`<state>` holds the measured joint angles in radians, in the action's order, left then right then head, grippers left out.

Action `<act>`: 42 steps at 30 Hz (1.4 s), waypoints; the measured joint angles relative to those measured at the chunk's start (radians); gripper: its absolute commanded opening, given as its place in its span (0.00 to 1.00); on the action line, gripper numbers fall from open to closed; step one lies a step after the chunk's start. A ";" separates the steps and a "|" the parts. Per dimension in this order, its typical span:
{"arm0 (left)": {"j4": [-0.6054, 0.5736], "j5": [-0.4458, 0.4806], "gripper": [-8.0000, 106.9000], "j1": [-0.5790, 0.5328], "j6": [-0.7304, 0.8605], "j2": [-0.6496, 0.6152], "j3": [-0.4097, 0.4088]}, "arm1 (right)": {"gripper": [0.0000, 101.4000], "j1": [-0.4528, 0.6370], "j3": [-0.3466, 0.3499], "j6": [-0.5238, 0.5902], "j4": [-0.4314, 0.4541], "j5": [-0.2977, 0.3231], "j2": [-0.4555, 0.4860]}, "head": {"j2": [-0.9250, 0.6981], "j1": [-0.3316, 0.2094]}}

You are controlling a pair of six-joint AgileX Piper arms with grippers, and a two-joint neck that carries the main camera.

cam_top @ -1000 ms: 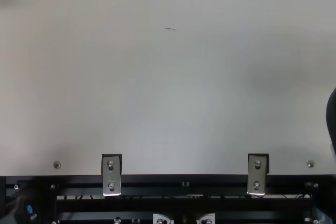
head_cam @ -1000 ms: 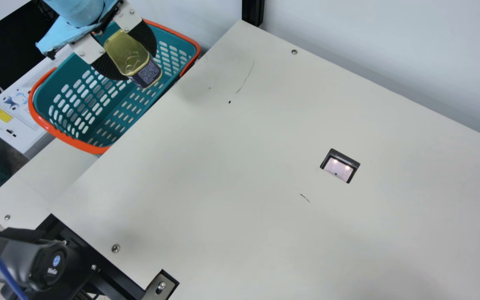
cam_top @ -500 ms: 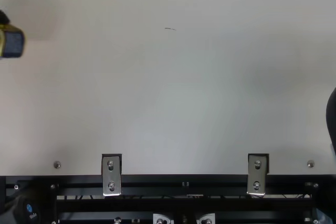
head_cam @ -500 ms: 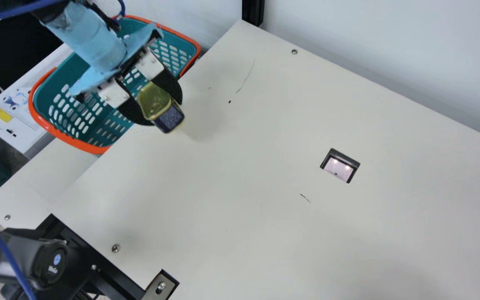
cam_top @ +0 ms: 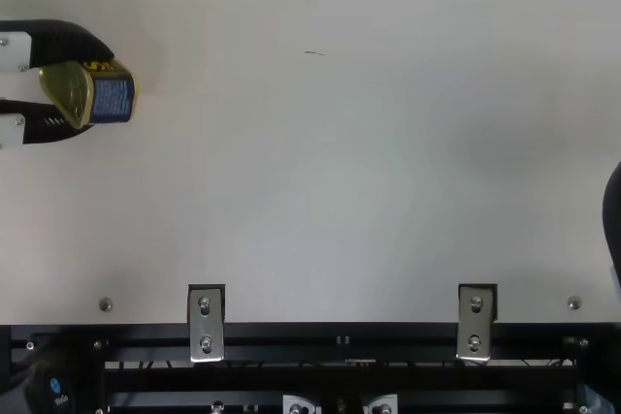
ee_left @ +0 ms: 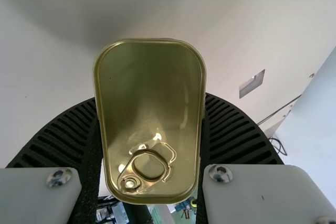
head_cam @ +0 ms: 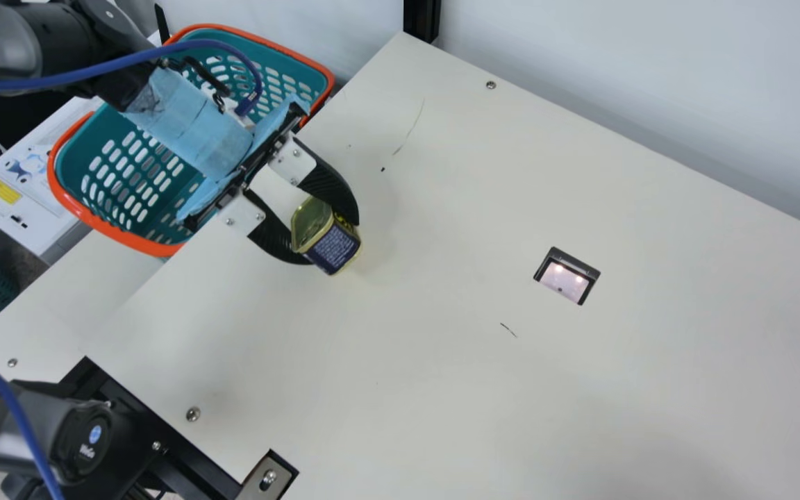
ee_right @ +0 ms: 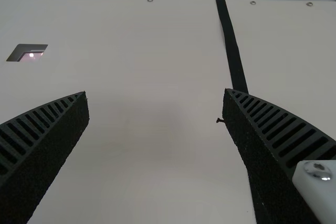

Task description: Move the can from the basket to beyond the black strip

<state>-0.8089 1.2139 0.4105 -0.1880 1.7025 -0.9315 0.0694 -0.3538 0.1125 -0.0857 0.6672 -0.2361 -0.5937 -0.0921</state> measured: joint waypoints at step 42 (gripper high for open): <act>-0.197 0.008 0.16 -0.142 -0.081 -0.369 0.165 | 1.00 0.000 0.000 0.000 0.000 0.000 0.000 | 0.000 0.000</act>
<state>-1.0058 1.2220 0.2681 -0.2691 1.3333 -0.7660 0.0694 -0.3538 0.1125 -0.0857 0.6672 -0.2361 -0.5937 -0.0921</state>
